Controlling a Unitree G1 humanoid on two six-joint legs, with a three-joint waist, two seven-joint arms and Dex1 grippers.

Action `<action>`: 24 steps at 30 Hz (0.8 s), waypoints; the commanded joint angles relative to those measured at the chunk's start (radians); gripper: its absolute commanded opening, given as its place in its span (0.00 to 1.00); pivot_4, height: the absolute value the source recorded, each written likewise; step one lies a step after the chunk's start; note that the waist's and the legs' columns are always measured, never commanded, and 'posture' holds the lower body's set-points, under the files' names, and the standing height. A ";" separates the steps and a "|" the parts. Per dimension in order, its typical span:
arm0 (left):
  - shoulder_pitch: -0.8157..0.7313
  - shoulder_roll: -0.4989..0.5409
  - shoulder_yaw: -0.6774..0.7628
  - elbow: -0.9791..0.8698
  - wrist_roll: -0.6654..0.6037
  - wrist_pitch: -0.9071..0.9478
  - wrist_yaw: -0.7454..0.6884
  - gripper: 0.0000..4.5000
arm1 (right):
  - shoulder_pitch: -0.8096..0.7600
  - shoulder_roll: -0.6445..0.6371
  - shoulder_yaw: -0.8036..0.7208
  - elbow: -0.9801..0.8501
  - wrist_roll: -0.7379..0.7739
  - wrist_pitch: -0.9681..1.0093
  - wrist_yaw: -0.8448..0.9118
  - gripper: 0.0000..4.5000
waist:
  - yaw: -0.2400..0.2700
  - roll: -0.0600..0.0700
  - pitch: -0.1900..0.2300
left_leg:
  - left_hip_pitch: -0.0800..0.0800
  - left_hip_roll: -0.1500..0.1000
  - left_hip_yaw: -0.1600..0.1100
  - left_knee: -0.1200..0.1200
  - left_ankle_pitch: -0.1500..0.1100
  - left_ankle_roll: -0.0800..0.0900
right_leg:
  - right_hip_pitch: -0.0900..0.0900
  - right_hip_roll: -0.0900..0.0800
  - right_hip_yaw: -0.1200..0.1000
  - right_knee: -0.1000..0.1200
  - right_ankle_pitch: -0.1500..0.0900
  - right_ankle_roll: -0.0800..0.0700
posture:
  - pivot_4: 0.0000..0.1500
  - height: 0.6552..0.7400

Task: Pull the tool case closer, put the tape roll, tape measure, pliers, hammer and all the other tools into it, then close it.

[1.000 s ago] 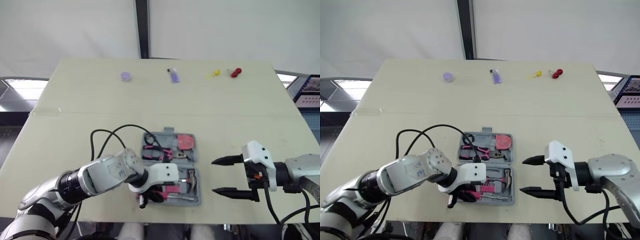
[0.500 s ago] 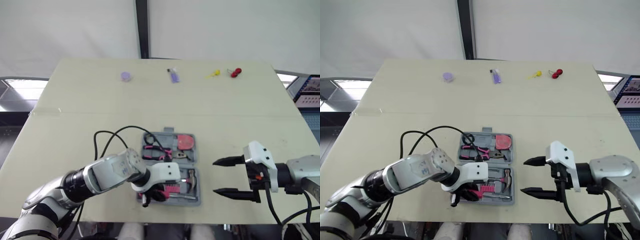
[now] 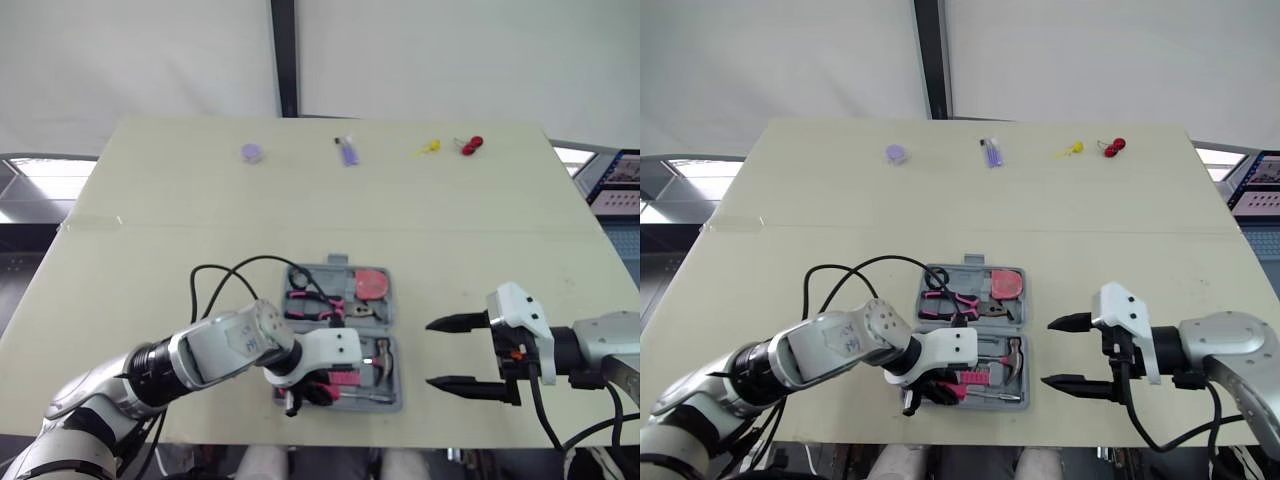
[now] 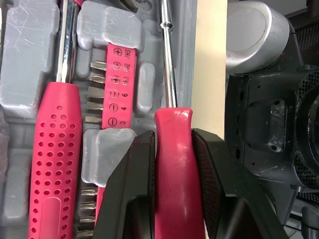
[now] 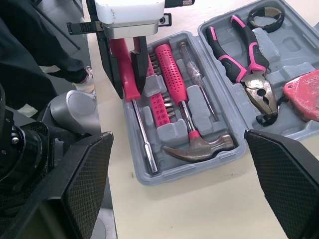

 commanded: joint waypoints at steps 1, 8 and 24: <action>0.005 -0.008 0.001 -0.009 0.005 -0.012 0.003 0.14 | 0.000 -0.001 -0.039 -0.032 0.020 -0.010 -0.004 1.00 | 0.000 0.000 0.000 | 0.000 0.000 0.000 0.000 0.000 0.000 | 0.000 0.000 0.000 0.000 0.000 0.000 | 1.00 1.00; 0.010 0.000 -0.005 -0.012 0.010 -0.024 0.006 0.54 | 0.001 -0.002 -0.040 -0.032 0.022 -0.008 -0.004 1.00 | 0.000 0.000 0.000 | 0.000 0.000 0.000 0.000 0.000 0.000 | 0.000 0.000 0.000 0.000 0.000 0.000 | 1.00 1.00; 0.088 0.058 0.235 -0.020 -0.038 -0.259 -0.095 0.74 | -0.019 -0.013 -0.049 -0.020 0.039 0.004 -0.001 1.00 | -0.002 0.000 0.000 | 0.000 0.000 0.000 0.000 0.000 0.000 | 0.000 0.000 0.000 0.000 0.000 0.000 | 1.00 1.00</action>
